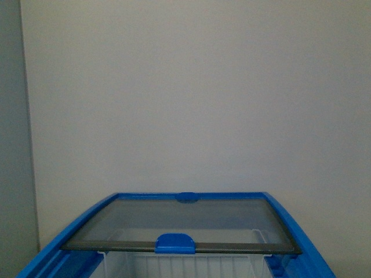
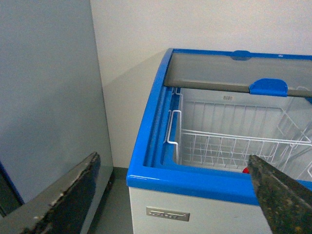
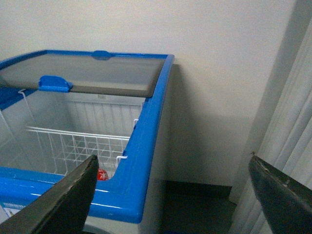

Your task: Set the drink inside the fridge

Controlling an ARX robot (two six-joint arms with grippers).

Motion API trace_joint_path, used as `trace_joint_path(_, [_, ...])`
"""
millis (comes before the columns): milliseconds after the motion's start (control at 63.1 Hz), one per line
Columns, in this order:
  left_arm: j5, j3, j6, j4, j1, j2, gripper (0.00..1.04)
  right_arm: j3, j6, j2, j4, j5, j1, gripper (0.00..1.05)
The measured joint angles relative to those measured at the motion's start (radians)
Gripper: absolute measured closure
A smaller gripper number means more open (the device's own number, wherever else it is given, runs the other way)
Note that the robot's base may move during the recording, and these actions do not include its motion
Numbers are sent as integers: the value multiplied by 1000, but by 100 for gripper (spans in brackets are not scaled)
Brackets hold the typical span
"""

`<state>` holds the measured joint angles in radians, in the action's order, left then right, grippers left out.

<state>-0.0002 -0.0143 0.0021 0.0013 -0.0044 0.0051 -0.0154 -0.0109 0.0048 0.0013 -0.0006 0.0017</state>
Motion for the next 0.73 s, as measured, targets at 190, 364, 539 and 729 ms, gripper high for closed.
trace_joint_path(190, [0, 0, 0, 0, 0, 0, 8, 0, 1, 0, 0, 0, 0, 7])
trace_joint_path(364, [0, 0, 0, 0, 0, 0, 8, 0, 0, 0, 0, 0, 0, 7])
trace_joint_path(539, [0, 0, 0, 0, 0, 0, 8, 0, 0, 0, 0, 0, 0, 7])
trace_joint_path(729, [0, 0, 0, 0, 0, 0, 8, 0, 0, 0, 0, 0, 0, 7])
